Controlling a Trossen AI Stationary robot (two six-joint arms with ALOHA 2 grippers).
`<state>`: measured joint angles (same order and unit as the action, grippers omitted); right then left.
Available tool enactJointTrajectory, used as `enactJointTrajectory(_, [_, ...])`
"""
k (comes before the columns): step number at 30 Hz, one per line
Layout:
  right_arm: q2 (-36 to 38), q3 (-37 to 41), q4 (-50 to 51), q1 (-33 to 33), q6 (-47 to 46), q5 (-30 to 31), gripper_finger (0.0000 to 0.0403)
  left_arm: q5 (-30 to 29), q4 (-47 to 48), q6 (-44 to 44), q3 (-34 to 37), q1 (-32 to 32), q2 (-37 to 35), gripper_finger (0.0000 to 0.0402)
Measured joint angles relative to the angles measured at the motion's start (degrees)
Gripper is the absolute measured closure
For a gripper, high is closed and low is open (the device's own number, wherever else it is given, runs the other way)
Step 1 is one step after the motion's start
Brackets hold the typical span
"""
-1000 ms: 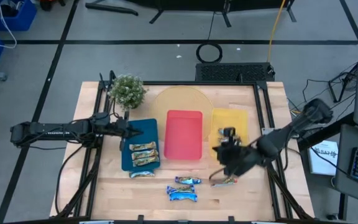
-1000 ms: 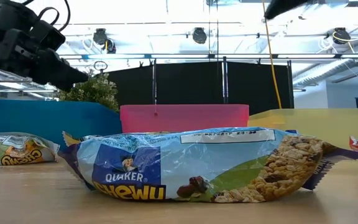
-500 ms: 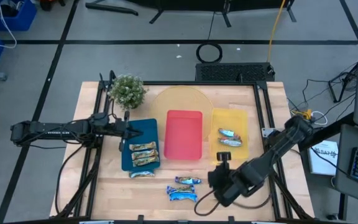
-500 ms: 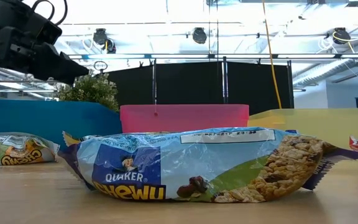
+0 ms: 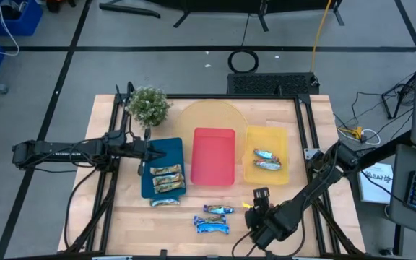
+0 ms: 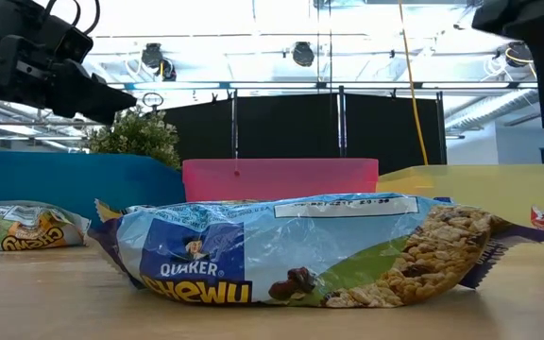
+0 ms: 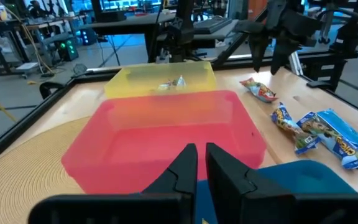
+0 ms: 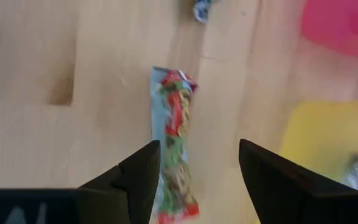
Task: Pick and place Granola Bars by type
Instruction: Put the red granola bar into the yellow bin
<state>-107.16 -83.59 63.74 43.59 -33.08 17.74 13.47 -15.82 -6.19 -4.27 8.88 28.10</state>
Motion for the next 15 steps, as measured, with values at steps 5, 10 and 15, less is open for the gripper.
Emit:
enactJointTrajectory(5, [0.55,4.08,-8.02,-0.45,3.0,-1.92,0.0197,0.0,0.84,0.0,-0.02,0.02,0.0,0.036])
enactJointTrajectory(10, [0.55,7.89,-10.77,-0.79,1.35,-2.99,0.0201,0.02,0.93,-0.17,-0.02,0.02,0.02,0.036])
enactJointTrajectory(15, [0.55,13.22,-16.4,-1.81,0.71,-3.04,0.0202,0.03,0.93,-0.79,-0.02,0.02,0.0,0.036])
